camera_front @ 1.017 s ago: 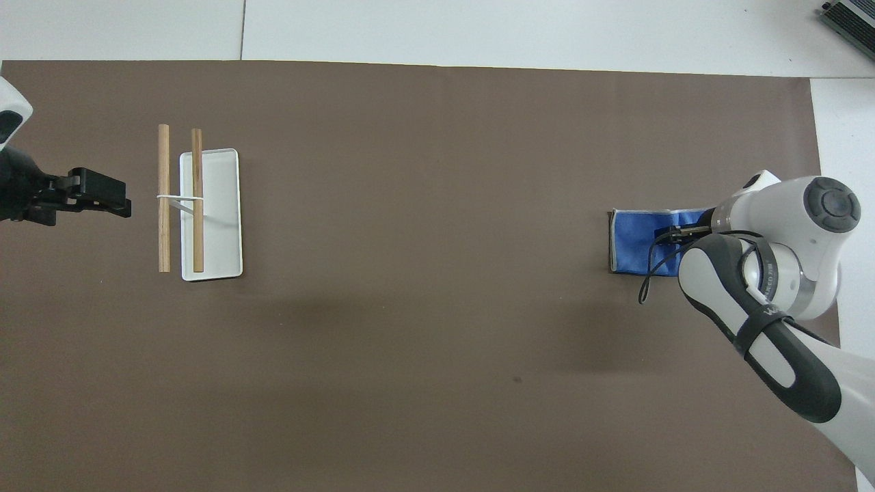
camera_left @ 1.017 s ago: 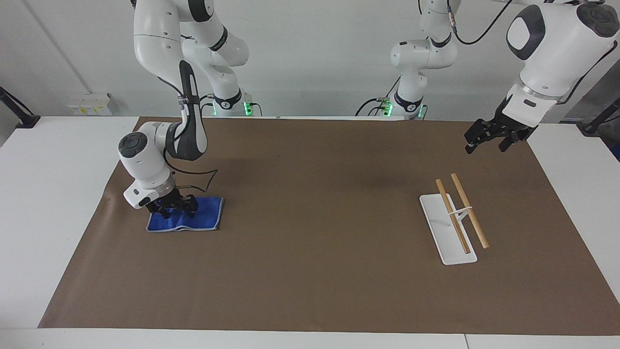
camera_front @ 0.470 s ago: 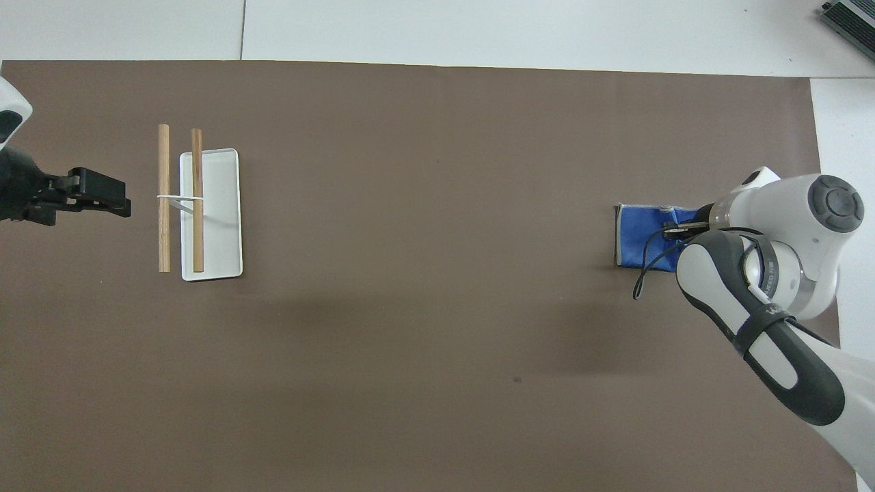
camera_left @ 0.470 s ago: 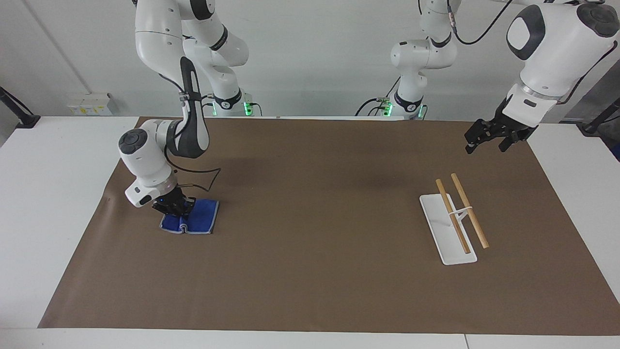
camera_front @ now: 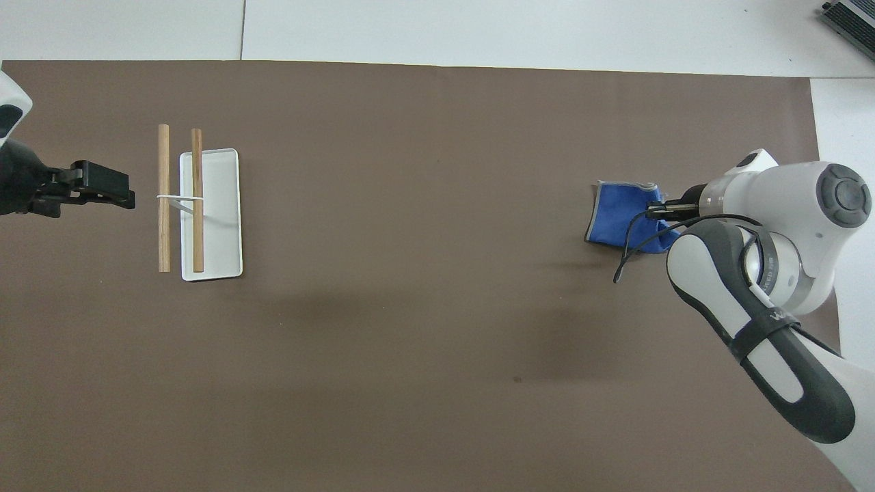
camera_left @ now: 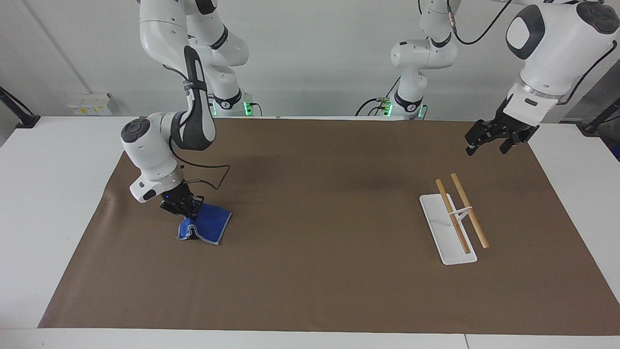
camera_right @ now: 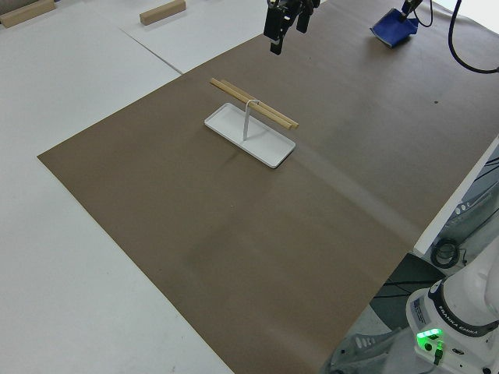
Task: Right arm passes towel to left arm to hang
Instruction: 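Lift the towel with the right gripper while the left gripper approaches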
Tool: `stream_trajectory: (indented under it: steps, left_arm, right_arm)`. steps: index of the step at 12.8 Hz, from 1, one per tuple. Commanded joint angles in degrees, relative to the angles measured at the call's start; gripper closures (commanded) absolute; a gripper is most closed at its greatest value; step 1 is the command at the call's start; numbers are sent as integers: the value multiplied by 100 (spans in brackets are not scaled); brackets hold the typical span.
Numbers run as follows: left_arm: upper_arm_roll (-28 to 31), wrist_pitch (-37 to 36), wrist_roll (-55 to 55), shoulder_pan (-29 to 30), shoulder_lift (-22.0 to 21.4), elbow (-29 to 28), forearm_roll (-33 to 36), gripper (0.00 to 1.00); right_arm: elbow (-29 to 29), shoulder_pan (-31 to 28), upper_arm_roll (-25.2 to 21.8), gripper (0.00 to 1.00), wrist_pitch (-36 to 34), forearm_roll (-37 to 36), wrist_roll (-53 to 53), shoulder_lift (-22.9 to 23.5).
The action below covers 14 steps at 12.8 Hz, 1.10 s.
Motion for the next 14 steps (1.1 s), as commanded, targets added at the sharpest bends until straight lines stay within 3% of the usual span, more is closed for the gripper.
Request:
stream_trajectory:
  steps: [1, 6, 8, 11, 14]
  left_arm:
    - [-71, 124, -721, -117, -96, -124, -540, 0]
    - [-509, 720, -2408, -188, -140, -307, -1613, 0]
    - [-537, 1352, -3217, -372, -350, -824, -2009, 0]
    - [-545, 2397, -4141, -644, -710, -1729, -2431, 0]
    - [-545, 3470, -4809, -890, -948, -2477, -3090, 0]
  right_arm:
    - [109, -35, 349, 100, -31, 392, 527, -253]
    - [645, -35, 1228, 100, -321, 1341, 2477, -333]
    - [838, -35, 1466, 100, -383, 2007, 3233, -324]
    - [1032, -35, 1721, 100, -374, 3370, 3403, -351]
    - [1041, -35, 1924, 100, -374, 4415, 3682, -666]
